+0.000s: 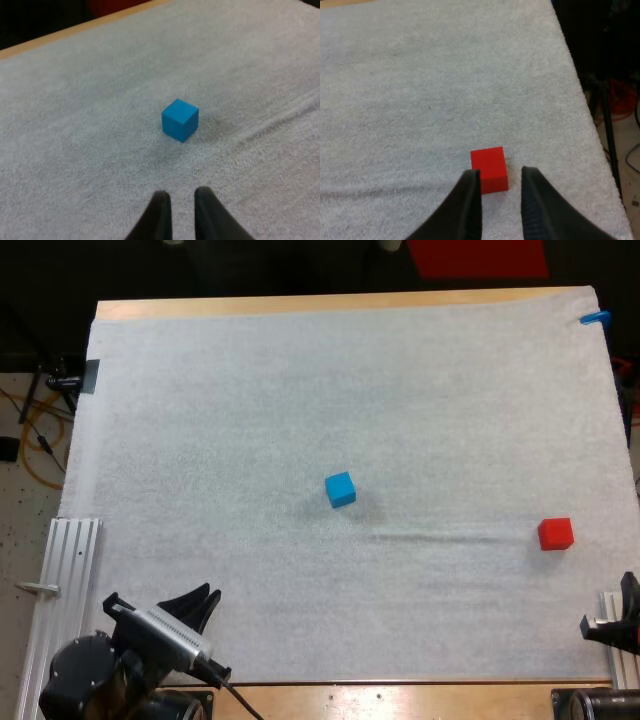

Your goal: Stack red cube on blue cube

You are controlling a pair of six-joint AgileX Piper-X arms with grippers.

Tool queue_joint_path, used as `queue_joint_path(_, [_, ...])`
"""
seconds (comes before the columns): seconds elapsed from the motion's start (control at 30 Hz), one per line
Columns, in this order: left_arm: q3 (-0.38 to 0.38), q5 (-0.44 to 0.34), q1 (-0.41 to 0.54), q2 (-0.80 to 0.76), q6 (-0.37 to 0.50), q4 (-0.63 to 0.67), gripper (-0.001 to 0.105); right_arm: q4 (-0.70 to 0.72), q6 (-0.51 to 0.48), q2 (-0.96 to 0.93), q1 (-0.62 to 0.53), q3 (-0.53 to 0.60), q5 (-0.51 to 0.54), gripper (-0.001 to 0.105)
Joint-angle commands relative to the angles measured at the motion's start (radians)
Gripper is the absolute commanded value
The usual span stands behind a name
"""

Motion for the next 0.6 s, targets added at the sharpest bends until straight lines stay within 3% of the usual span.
queue_joint_path(0.0, [-0.027, 0.013, -0.021, 0.038, -0.003, -0.010, 0.011, 0.002, 0.000, 0.041, 0.002, -0.026, 0.005, 0.020])
queue_joint_path(0.2, [-0.093, 0.018, -0.151, 0.185, 0.006, -0.007, 0.011, 0.001, 0.004, 0.201, 0.002, -0.094, 0.000, 0.020])
queue_joint_path(0.3, [-0.141, 0.026, -0.224, 0.276, 0.006, 0.000, 0.011, 0.001, 0.004, 0.288, 0.002, -0.138, -0.019, 0.030])
queue_joint_path(0.37, [-0.169, 0.026, -0.265, 0.321, 0.006, -0.001, 0.017, 0.001, 0.004, 0.338, 0.002, -0.166, -0.019, 0.039])
queue_joint_path(0.43, [-0.200, 0.026, -0.315, 0.381, 0.023, -0.001, 0.032, 0.001, 0.004, 0.394, 0.002, -0.194, -0.019, 0.049])
queue_joint_path(0.57, [-0.228, 0.023, -0.377, 0.453, 0.023, -0.028, 0.052, 0.001, 0.004, 0.481, 0.002, -0.228, -0.019, 0.050])
